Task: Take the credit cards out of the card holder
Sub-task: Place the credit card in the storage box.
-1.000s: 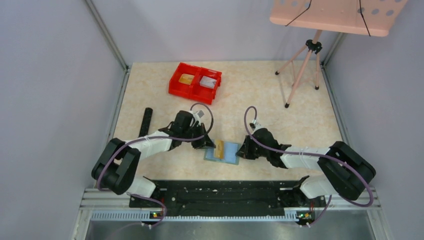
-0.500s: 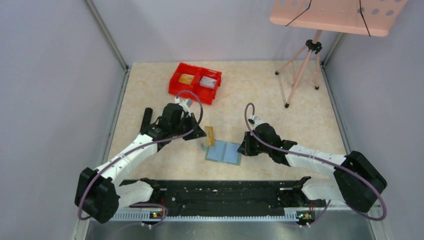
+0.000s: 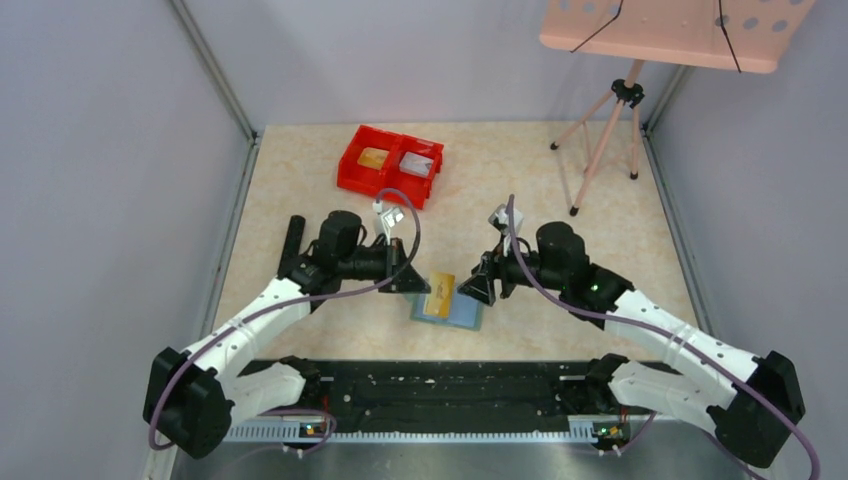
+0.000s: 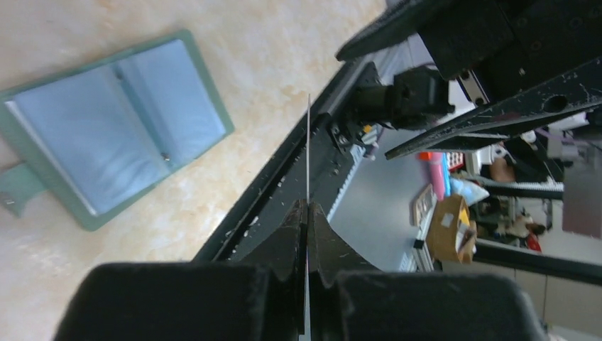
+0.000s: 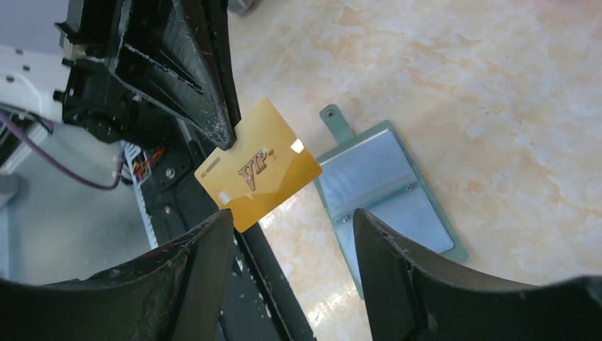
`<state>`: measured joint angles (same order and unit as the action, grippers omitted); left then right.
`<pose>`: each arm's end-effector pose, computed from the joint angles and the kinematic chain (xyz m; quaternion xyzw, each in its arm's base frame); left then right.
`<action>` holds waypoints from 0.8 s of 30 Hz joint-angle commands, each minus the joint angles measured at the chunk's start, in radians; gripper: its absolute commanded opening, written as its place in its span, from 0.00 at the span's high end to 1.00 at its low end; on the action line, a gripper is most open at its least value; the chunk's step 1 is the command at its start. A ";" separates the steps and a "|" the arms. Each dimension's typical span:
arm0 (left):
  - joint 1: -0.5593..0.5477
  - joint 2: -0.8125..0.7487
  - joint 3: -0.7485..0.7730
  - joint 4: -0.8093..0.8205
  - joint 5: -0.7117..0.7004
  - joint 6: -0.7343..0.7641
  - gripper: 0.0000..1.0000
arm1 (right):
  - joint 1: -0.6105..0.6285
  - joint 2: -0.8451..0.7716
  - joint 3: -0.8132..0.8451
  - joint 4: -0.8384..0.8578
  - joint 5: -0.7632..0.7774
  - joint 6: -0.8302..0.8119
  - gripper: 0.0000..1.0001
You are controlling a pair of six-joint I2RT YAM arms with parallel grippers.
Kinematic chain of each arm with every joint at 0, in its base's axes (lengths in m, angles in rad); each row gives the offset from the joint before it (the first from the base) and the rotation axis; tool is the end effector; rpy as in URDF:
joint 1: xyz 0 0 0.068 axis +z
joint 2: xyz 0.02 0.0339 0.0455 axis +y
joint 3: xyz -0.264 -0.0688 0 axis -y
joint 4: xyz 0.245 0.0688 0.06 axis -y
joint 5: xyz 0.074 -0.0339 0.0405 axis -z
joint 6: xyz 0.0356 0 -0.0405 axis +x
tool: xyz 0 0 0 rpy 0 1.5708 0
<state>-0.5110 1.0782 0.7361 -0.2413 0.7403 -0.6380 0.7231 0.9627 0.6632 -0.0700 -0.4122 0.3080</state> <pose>0.1887 -0.1333 0.2652 0.1190 0.8302 -0.5075 0.1978 0.1558 0.1565 0.2767 -0.2796 0.7663 0.4196 0.3981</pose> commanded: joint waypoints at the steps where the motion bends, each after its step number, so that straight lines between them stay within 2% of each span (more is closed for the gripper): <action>1: -0.035 -0.002 -0.021 0.115 0.178 0.009 1.00 | -0.011 0.011 0.081 -0.110 -0.127 -0.141 0.35; 5: -0.058 0.015 0.000 0.097 0.197 0.035 1.00 | -0.010 0.059 0.108 -0.109 -0.204 -0.154 0.36; 11: -0.062 0.028 0.012 0.101 0.218 0.048 1.00 | -0.011 0.123 0.115 -0.068 -0.333 -0.151 0.45; 15: -0.061 0.032 0.016 0.096 0.212 0.054 1.00 | -0.010 0.130 0.086 0.007 -0.363 -0.096 0.84; 17: -0.060 0.032 0.022 0.081 0.192 0.057 1.00 | -0.011 0.128 0.065 0.059 -0.376 -0.046 0.98; 20: -0.049 0.024 0.055 -0.002 0.033 0.064 0.79 | -0.016 0.124 0.047 0.124 -0.333 0.035 1.00; 21: -0.036 0.019 0.063 -0.015 0.011 0.060 0.73 | -0.020 0.121 0.042 0.139 -0.312 0.071 1.00; 22: -0.023 0.012 0.067 -0.014 0.003 0.046 0.61 | -0.024 0.114 0.036 0.157 -0.291 0.109 1.00; 24: 0.013 -0.009 0.065 0.015 -0.002 0.013 0.53 | -0.030 0.088 0.015 0.208 -0.244 0.189 1.00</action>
<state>-0.5434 1.1061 0.7486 -0.2581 0.8062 -0.5911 0.7101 1.0924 0.6964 -0.0296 -0.7250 0.3412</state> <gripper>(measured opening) 0.411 0.006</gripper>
